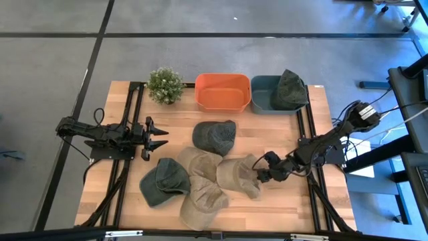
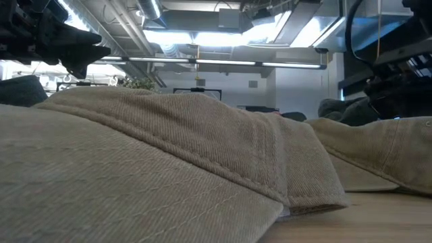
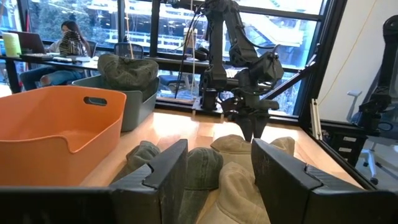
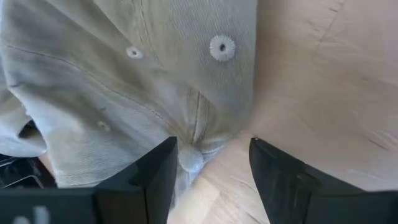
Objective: Pick & Place hat
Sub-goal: Put the right brown cap into the orange bin
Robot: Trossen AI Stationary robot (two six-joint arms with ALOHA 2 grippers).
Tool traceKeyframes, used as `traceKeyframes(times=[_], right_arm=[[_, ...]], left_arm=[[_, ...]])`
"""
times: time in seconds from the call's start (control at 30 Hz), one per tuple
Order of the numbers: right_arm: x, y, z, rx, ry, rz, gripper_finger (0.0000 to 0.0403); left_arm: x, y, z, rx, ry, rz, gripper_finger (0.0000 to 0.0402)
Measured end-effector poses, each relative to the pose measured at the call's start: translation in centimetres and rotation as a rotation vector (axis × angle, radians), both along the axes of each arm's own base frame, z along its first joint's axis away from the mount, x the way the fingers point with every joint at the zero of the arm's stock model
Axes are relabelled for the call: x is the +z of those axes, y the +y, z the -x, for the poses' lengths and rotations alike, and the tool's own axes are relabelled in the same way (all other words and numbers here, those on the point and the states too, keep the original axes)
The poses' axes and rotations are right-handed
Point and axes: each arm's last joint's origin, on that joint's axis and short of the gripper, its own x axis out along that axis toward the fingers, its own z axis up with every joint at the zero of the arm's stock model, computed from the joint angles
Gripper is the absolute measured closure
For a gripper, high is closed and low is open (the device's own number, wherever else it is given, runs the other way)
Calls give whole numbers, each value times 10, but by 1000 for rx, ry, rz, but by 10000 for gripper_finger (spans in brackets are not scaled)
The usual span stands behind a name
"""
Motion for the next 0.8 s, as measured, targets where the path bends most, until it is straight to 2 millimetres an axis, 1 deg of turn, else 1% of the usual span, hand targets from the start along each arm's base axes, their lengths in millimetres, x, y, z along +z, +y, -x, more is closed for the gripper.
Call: traceKeyframes(times=[0.13,0.27,0.37,0.5,0.57,0.8], right_arm=[[-4,-1,-1,-6,25,10,226],[-4,-4,-1,-13,31,23,249],[-1,-7,-3,36,29,54,264],[4,-9,-14,157,-15,209,279],[4,-9,-19,190,-14,246,284],[-1,-8,-27,197,39,229,294]], left_arm=[[0,0,0,3,3,-42,229],[0,0,0,5,4,-46,229],[0,0,0,5,5,-47,229],[0,0,0,6,4,-47,229],[0,0,0,6,4,-47,229],[0,0,0,4,2,-24,229]])
